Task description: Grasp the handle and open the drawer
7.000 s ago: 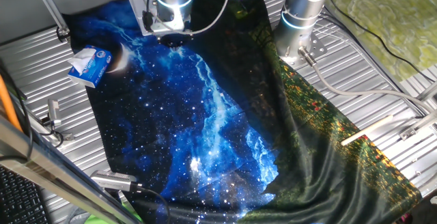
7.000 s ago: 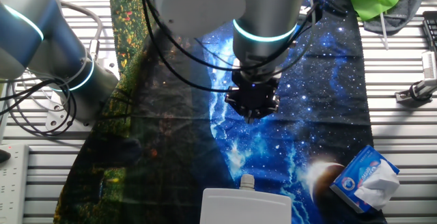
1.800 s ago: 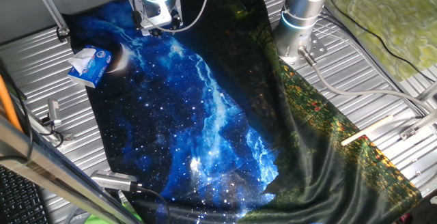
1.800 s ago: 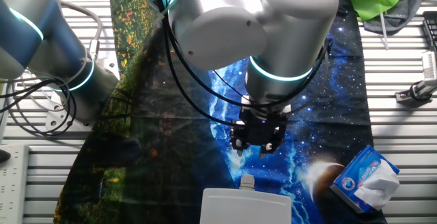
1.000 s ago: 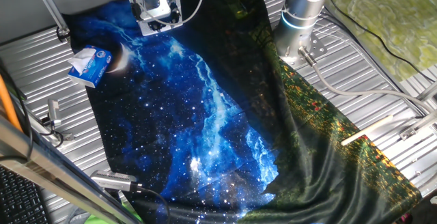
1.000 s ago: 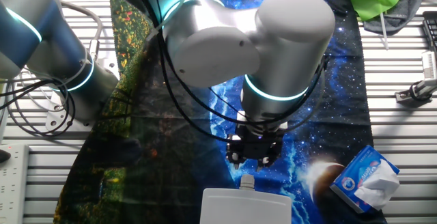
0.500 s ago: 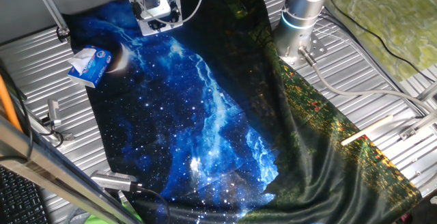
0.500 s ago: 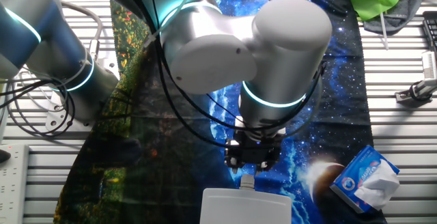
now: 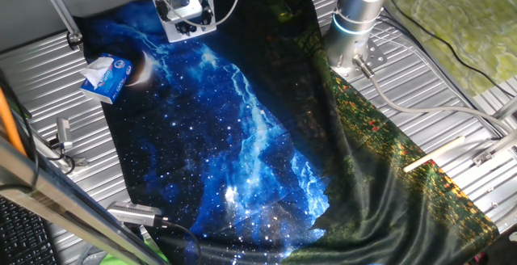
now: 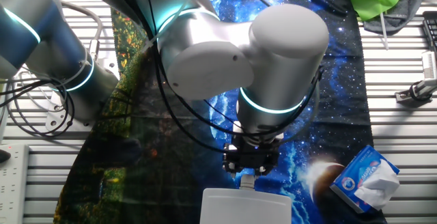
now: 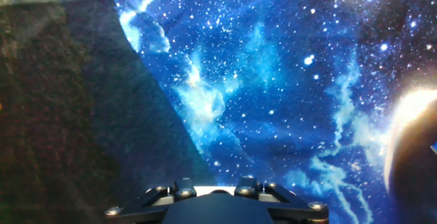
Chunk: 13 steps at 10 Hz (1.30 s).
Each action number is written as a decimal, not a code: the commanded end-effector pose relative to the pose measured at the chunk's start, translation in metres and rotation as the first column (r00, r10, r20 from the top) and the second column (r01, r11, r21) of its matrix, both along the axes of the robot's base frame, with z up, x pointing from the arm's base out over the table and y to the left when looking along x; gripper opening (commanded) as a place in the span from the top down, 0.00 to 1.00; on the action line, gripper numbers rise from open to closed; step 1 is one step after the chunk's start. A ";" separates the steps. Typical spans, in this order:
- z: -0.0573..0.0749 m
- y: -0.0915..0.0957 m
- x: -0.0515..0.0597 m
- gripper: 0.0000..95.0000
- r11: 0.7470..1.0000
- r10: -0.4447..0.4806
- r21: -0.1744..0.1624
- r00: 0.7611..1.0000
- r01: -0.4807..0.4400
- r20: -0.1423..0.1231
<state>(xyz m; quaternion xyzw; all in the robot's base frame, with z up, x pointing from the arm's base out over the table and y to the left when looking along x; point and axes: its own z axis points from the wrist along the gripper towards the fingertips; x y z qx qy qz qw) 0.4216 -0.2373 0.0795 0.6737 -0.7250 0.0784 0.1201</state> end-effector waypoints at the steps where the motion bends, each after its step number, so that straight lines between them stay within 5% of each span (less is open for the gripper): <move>1: -0.001 -0.002 -0.001 0.60 1.000 0.004 -0.002 1.000 -0.004 0.000; 13: -0.008 -0.006 -0.002 0.60 1.000 0.015 -0.001 1.000 -0.015 0.001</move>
